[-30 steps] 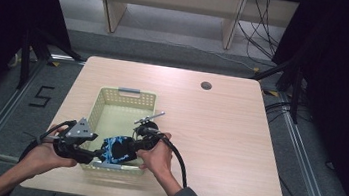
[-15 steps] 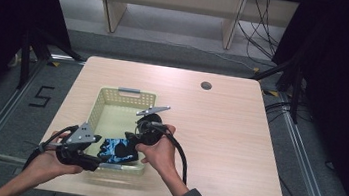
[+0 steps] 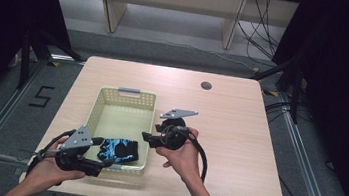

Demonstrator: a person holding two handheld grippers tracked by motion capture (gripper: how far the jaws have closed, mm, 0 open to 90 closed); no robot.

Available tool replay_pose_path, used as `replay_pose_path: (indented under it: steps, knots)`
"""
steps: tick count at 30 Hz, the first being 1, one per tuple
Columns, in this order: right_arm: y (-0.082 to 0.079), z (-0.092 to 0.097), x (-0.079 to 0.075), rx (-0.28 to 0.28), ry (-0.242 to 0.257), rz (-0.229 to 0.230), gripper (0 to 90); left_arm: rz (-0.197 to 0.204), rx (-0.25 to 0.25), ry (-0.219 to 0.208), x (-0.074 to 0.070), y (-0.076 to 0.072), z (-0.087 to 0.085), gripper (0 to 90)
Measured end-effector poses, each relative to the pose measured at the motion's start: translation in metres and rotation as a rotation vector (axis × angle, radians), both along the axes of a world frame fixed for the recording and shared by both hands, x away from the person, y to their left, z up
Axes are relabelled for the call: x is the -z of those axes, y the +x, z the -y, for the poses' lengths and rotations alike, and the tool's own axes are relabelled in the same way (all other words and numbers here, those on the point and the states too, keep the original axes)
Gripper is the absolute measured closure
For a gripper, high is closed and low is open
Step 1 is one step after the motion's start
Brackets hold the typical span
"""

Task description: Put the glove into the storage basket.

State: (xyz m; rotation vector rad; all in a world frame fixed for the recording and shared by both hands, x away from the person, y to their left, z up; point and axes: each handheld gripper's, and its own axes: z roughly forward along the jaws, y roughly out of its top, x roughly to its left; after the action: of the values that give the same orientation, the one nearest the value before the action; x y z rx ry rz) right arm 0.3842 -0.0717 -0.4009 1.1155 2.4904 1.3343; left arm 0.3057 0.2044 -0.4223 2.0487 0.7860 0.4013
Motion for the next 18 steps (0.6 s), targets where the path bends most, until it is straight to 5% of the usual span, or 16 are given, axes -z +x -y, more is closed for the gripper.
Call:
replay_pose_path:
  steps: [10, 11, 18]
  knots:
    - [-0.009, 0.036, -0.005, 0.029, 0.05, 0.006, 40.4, -0.014, 0.022, -0.05, 0.002, -0.009, 0.011, 20.5]
    - [-0.009, 0.041, -0.005, 0.01, 0.039, 0.042, 40.1, -0.007, 0.036, -0.047, 0.002, -0.01, 0.011, 20.3]
    - [-0.02, 0.062, -0.008, 0.051, 0.056, 0.054, 39.0, -0.018, 0.055, -0.069, 0.004, -0.014, 0.019, 19.9]
